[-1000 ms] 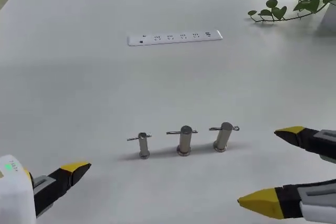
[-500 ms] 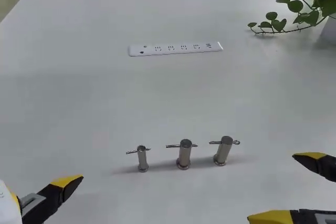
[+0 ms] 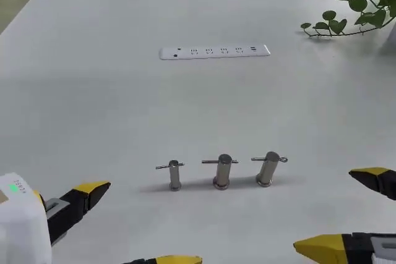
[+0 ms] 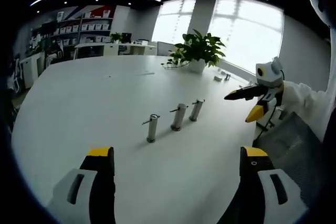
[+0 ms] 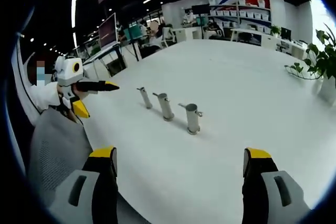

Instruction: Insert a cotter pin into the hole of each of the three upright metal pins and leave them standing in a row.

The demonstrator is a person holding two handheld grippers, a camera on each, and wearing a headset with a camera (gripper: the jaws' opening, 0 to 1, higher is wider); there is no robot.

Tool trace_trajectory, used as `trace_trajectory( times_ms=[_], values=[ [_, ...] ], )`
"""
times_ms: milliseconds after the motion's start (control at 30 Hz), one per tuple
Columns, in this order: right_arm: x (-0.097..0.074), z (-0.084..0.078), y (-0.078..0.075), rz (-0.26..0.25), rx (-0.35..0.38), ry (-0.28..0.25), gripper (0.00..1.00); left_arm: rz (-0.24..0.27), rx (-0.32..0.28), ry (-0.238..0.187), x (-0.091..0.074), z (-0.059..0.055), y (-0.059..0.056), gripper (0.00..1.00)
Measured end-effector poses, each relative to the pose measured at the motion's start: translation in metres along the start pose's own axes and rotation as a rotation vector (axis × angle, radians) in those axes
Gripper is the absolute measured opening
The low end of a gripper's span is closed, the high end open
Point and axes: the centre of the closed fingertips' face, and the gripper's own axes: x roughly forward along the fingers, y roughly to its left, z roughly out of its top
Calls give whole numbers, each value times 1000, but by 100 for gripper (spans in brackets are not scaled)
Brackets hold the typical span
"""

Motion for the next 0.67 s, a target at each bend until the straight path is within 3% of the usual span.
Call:
trace_trajectory(
  times_ms=[467, 600, 667],
  values=[
    [2, 3, 3, 21, -36, 20, 98, 46, -27, 23, -10, -7, 9, 99],
    [3, 5, 4, 26, -42, 20, 98, 70, -52, 3, -10, -4, 14, 99],
    [4, 5, 3, 25, -44, 22, 98, 88, -41, 13, -11, -6, 18, 99]
  ],
)
